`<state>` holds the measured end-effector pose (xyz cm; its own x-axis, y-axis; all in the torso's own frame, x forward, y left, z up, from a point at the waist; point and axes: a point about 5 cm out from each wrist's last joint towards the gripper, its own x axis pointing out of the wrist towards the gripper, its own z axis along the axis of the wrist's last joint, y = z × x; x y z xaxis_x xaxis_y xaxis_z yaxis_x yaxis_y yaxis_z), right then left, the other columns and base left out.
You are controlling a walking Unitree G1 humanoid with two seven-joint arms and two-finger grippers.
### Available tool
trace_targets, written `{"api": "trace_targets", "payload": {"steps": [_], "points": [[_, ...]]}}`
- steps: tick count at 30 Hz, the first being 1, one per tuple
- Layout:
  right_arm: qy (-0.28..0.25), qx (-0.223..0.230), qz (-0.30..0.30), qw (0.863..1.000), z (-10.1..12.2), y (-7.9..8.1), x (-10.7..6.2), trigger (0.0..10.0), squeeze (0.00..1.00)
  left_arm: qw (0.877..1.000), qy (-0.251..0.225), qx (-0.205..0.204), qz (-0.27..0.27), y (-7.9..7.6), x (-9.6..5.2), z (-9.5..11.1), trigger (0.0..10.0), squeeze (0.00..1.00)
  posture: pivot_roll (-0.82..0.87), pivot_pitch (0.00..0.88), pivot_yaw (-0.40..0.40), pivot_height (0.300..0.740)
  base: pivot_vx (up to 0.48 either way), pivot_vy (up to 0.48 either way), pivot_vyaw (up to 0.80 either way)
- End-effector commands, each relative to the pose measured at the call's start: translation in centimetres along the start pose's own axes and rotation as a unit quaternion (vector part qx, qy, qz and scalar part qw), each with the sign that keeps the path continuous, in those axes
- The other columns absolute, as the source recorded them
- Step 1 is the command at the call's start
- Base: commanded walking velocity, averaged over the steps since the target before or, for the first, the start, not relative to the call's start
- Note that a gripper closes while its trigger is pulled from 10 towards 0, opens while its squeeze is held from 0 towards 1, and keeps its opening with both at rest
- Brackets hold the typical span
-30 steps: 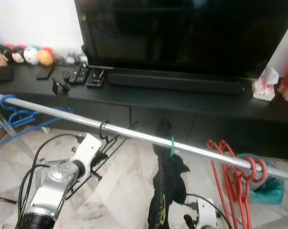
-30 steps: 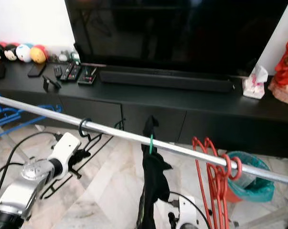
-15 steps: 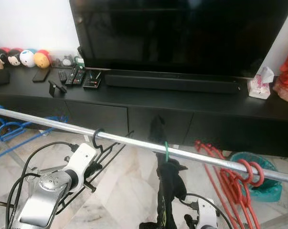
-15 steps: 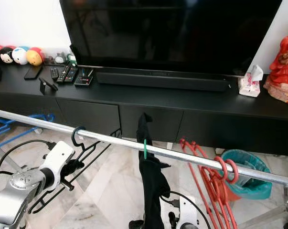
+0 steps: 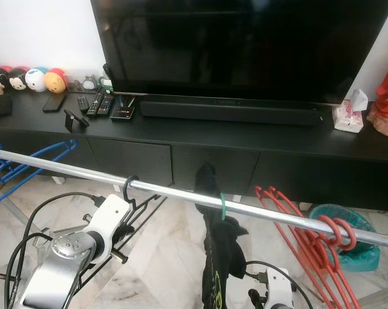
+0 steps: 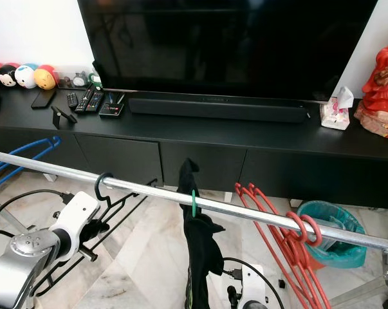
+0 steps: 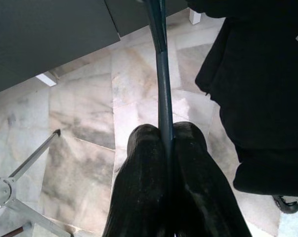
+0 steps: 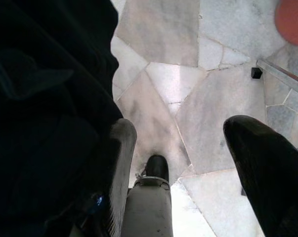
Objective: Hang hanger
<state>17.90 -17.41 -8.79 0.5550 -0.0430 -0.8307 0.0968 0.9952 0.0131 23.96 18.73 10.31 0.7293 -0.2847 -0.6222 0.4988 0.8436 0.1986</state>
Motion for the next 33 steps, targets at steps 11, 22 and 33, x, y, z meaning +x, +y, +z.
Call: {"api": "trace_targets", "payload": {"steps": [11, 22, 33], "points": [[0.002, 0.007, -0.001, 1.0, -0.2, 0.0, 0.0, 10.0, 0.0, 0.996, 0.019, -0.04, 0.073, 0.2, 1.1, -3.0, 10.0, 0.0, 0.02, 0.0, 0.005, 0.74, 0.0, 0.0, 0.0], [0.002, 0.005, -0.001, 1.0, -0.2, -0.1, 0.0, 10.0, 0.0, 0.992, -0.044, -0.056, 0.103, 0.4, 1.1, -2.1, 10.0, 1.0, 0.03, 0.0, -0.003, 0.74, 0.0, 0.0, 0.0], [0.001, 0.005, -0.001, 1.0, -0.2, -0.1, 0.0, 10.0, 0.0, 0.993, -0.087, -0.05, 0.056, 0.1, 0.3, -0.7, 10.0, 1.0, 0.03, 0.0, -0.003, 0.74, 0.0, 0.0, 0.0]]}}
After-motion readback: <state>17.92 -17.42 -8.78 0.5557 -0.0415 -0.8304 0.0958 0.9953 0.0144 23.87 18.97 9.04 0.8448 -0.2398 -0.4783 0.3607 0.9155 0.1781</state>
